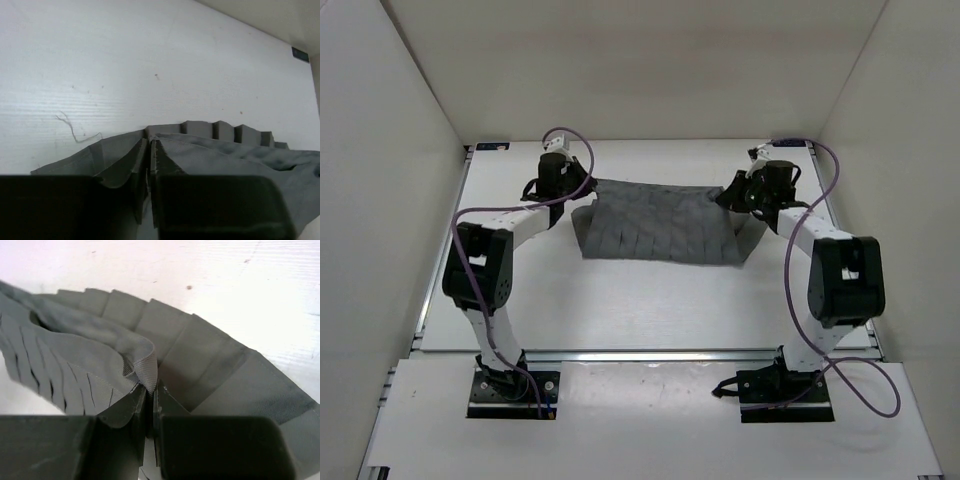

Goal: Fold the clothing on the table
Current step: Fold the skirt

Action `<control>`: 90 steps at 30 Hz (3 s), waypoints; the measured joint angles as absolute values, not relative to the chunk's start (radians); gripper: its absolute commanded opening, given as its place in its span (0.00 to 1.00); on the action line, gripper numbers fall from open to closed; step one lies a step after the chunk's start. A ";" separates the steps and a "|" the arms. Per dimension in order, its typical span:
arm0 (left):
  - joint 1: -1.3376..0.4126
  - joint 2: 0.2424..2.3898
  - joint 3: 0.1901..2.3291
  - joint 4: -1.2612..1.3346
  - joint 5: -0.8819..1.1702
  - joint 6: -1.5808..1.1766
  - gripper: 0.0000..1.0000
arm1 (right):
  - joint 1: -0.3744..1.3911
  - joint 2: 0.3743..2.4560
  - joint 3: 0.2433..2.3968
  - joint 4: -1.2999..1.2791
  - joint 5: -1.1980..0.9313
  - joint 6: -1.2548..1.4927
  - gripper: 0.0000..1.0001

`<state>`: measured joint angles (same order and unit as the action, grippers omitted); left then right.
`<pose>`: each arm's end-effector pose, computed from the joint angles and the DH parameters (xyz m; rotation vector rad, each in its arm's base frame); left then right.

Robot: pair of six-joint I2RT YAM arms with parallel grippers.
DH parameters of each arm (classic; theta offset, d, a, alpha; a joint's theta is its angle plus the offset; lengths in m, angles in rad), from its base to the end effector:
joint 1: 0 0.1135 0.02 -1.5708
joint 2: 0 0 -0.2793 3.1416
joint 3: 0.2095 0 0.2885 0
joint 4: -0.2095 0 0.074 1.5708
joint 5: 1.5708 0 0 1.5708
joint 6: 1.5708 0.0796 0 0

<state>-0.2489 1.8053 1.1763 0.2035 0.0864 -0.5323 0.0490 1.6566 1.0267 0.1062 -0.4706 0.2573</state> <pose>0.4713 -0.1269 0.2044 -0.2321 2.0301 -0.5830 0.4305 0.0572 0.2015 -0.0701 2.1013 0.6769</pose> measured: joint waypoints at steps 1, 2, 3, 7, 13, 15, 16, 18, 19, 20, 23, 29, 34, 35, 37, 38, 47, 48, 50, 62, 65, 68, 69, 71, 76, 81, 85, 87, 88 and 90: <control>-0.240 1.838 1.187 0.199 0.091 -0.538 0.38 | 0.047 1.691 1.055 0.097 -0.464 0.257 0.20; -0.231 1.861 1.189 0.198 0.094 -0.545 0.53 | 0.047 1.723 1.084 0.088 -0.453 0.256 0.36; -0.219 1.883 1.189 0.196 0.096 -0.558 0.59 | 0.046 1.758 1.116 0.077 -0.431 0.250 0.48; -0.168 1.939 1.201 0.196 0.152 -0.577 0.65 | 0.043 1.855 1.252 -0.014 -0.344 0.234 0.59; -0.133 1.851 1.127 0.186 0.180 -0.575 0.65 | 0.034 1.766 1.201 -0.057 -0.260 0.260 0.60; -0.141 1.766 1.066 0.124 0.175 -0.564 0.66 | 0.025 1.685 1.123 -0.081 -0.249 0.281 0.60; -0.148 1.737 1.056 0.084 0.172 -0.555 0.66 | 0.020 1.638 1.076 -0.090 -0.245 0.297 0.60; -0.169 1.689 1.027 0.047 0.165 -0.540 0.66 | 0.012 1.558 0.987 -0.096 -0.243 0.324 0.59; -0.180 1.666 1.000 0.045 0.166 -0.538 0.66 | 0.011 1.520 0.939 -0.097 -0.241 0.342 0.59; -0.189 1.640 0.957 0.051 0.168 -0.541 0.65 | 0.010 1.488 0.893 -0.098 -0.240 0.359 0.59; -0.210 1.583 0.816 0.067 0.183 -0.567 0.65 | 0.022 1.423 0.778 -0.099 -0.237 0.408 0.59; -0.243 1.535 0.620 0.113 0.182 -0.655 0.68 | 0.074 1.284 0.575 -0.054 -0.223 0.524 0.57; -0.281 1.547 0.577 0.234 0.180 -0.744 0.67 | 0.075 1.194 0.457 0.010 -0.205 0.604 0.57; -0.286 1.557 0.577 0.253 0.178 -0.757 0.68 | 0.071 1.193 0.450 0.017 -0.206 0.612 0.57; -0.292 1.578 0.579 0.293 0.169 -0.782 0.60 | 0.059 1.196 0.440 0.033 -0.212 0.631 0.58; -0.295 1.585 0.579 0.302 0.164 -0.792 0.51 | 0.055 1.201 0.439 0.041 -0.215 0.638 0.58; -0.304 1.618 0.559 0.343 0.122 -0.830 0.00 | 0.030 1.325 0.424 0.198 -0.250 0.737 0.60; -0.306 1.618 0.556 0.350 0.122 -0.831 0.00 | 0.031 1.343 0.432 0.212 -0.252 0.746 0.59; -0.312 1.615 0.550 0.353 0.121 -0.831 0.00 | 0.038 1.385 0.450 0.250 -0.251 0.766 0.49; -0.409 1.423 0.397 0.326 0.093 -0.820 0.00 | 0.051 1.434 0.568 0.168 -0.231 0.710 0.00; -0.440 1.358 0.330 0.335 0.071 -0.833 0.00 | 0.125 1.404 0.698 0.121 -0.257 0.595 0.00; -0.445 1.317 0.280 0.342 0.057 -0.849 0.00 | 0.209 1.421 0.822 0.125 -0.346 0.508 0.00; -0.445 1.306 0.273 0.343 0.050 -0.852 0.00 | 0.246 1.438 0.866 0.128 -0.389 0.477 0.00; -0.441 1.288 0.259 0.344 0.037 -0.857 0.00 | 0.311 1.489 0.934 0.137 -0.464 0.433 0.00; -0.439 1.254 0.234 0.344 0.021 -0.866 0.00 | 0.509 1.695 1.138 0.094 -0.598 0.327 0.01; -0.426 1.231 0.206 0.356 0.018 -0.876 0.00 | 0.656 1.903 1.372 -0.010 -0.703 0.258 0.00; -0.420 1.211 0.183 0.372 0.017 -0.878 0.00 | 0.729 2.004 1.500 -0.096 -0.717 0.230 0.00; -0.415 1.199 0.173 0.374 0.017 -0.880 0.00 | 0.754 2.037 1.534 -0.123 -0.719 0.230 0.00; -0.413 1.193 0.169 0.374 0.017 -0.881 0.00 | 0.766 2.050 1.546 -0.132 -0.719 0.231 0.00; -0.408 1.180 0.159 0.374 0.016 -0.881 0.00 | 0.783 2.066 1.549 -0.144 -0.715 0.233 0.00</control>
<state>-0.4076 1.1805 0.1589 0.3744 0.0162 -0.8806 0.7834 2.0663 1.5486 -0.1440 -0.7151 0.2329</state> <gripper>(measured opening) 0.144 0.015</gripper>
